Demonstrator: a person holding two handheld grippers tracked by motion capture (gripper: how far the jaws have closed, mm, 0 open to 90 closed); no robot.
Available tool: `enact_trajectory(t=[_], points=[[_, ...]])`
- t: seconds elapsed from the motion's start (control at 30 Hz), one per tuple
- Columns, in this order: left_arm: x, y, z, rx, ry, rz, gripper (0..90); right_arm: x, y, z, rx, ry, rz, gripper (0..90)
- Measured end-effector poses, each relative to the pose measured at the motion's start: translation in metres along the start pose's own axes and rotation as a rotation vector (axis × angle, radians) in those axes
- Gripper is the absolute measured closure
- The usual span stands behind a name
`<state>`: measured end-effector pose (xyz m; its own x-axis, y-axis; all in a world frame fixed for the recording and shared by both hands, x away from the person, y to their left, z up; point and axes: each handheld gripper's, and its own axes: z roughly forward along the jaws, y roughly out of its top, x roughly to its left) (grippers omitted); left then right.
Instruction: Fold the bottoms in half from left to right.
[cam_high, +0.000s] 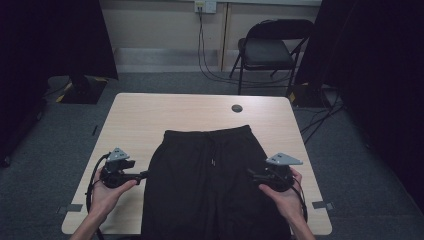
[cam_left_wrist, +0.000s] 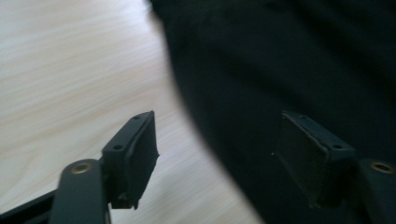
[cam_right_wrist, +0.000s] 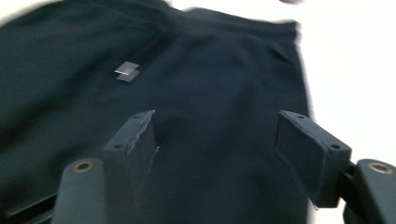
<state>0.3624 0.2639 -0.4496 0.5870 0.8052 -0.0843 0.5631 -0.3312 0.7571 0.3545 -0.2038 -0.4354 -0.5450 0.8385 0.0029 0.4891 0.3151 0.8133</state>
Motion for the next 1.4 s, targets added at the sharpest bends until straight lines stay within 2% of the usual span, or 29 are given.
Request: enact_trajectory(t=[0.07, 0.17, 0.23, 0.33, 0.37, 0.47, 0.5, 0.57, 0.67, 0.7, 0.77, 0.9, 1.03, 1.07, 1.17, 1.23, 1.27, 1.33, 1.37, 1.4], points=[[-0.012, 0.004, 0.004, 0.008, -0.006, 0.07, 34.5, 0.016, 0.007, 0.001, -0.007, 0.042, -0.034, 35.6], [-0.025, 0.004, 0.016, 0.046, -0.061, 0.124, 38.0, 0.044, 0.015, 0.011, 0.0, 0.122, -0.098, 39.6], [-0.031, 0.002, 0.024, 0.068, -0.095, 0.159, 45.4, 0.066, 0.016, 0.022, 0.016, 0.185, -0.145, 43.6], [-0.035, 0.0, 0.034, 0.102, -0.129, 0.167, 55.9, 0.089, 0.011, 0.041, 0.068, 0.248, -0.217, 49.6], [-0.035, 0.0, 0.037, 0.114, -0.142, 0.165, 56.4, 0.095, 0.009, 0.048, 0.086, 0.265, -0.238, 51.6], [-0.034, -0.002, 0.043, 0.138, -0.145, 0.17, 57.8, 0.107, 0.003, 0.064, 0.137, 0.279, -0.279, 52.8], [-0.032, -0.004, 0.049, 0.179, -0.138, 0.171, 57.8, 0.109, 0.001, 0.07, 0.154, 0.28, -0.285, 52.1], [-0.031, -0.004, 0.053, 0.167, -0.148, 0.173, 56.7, 0.111, -0.003, 0.08, 0.174, 0.267, -0.296, 51.1], [-0.032, -0.003, 0.056, 0.155, -0.102, 0.201, 57.0, 0.11, -0.008, 0.084, 0.183, 0.274, -0.287, 50.9], [-0.032, -0.003, 0.058, 0.15, -0.097, 0.195, 56.6, 0.108, -0.009, 0.084, 0.182, 0.275, -0.282, 50.5], [-0.031, 0.0, 0.063, 0.133, -0.084, 0.18, 56.7, 0.102, -0.01, 0.084, 0.183, 0.273, -0.256, 50.6], [-0.031, 0.006, 0.074, 0.1, -0.075, 0.169, 56.5, 0.085, -0.012, 0.083, 0.178, 0.241, -0.225, 50.4], [-0.035, 0.007, 0.077, 0.092, -0.075, 0.166, 56.1, 0.07, -0.015, 0.078, 0.181, 0.222, -0.211, 50.5], [-0.035, 0.007, 0.077, 0.092, -0.075, 0.166, 55.9, 0.07, -0.015, 0.078, 0.181, 0.222, -0.211, 50.5], [-0.048, 0.005, 0.072, 0.128, -0.104, 0.188, 54.5, 0.067, -0.019, 0.07, 0.186, 0.212, -0.22, 50.8], [-0.056, 0.003, 0.068, 0.153, -0.128, 0.22, 52.7, 0.068, -0.021, 0.064, 0.197, 0.201, -0.245, 50.8], [-0.058, 0.001, 0.066, 0.155, -0.145, 0.223, 52.4, 0.069, -0.023, 0.061, 0.198, 0.2, -0.255, 50.9], [-0.057, 0.0, 0.063, 0.162, -0.205, 0.208, 51.8, 0.068, -0.027, 0.055, 0.204, 0.208, -0.26, 50.8], [-0.055, 0.0, 0.062, 0.166, -0.224, 0.202, 53.0, 0.067, -0.028, 0.053, 0.209, 0.212, -0.254, 50.4], [-0.052, 0.001, 0.061, 0.17, -0.224, 0.187, 54.2, 0.067, -0.028, 0.052, 0.214, 0.212, -0.255, 46.6]])
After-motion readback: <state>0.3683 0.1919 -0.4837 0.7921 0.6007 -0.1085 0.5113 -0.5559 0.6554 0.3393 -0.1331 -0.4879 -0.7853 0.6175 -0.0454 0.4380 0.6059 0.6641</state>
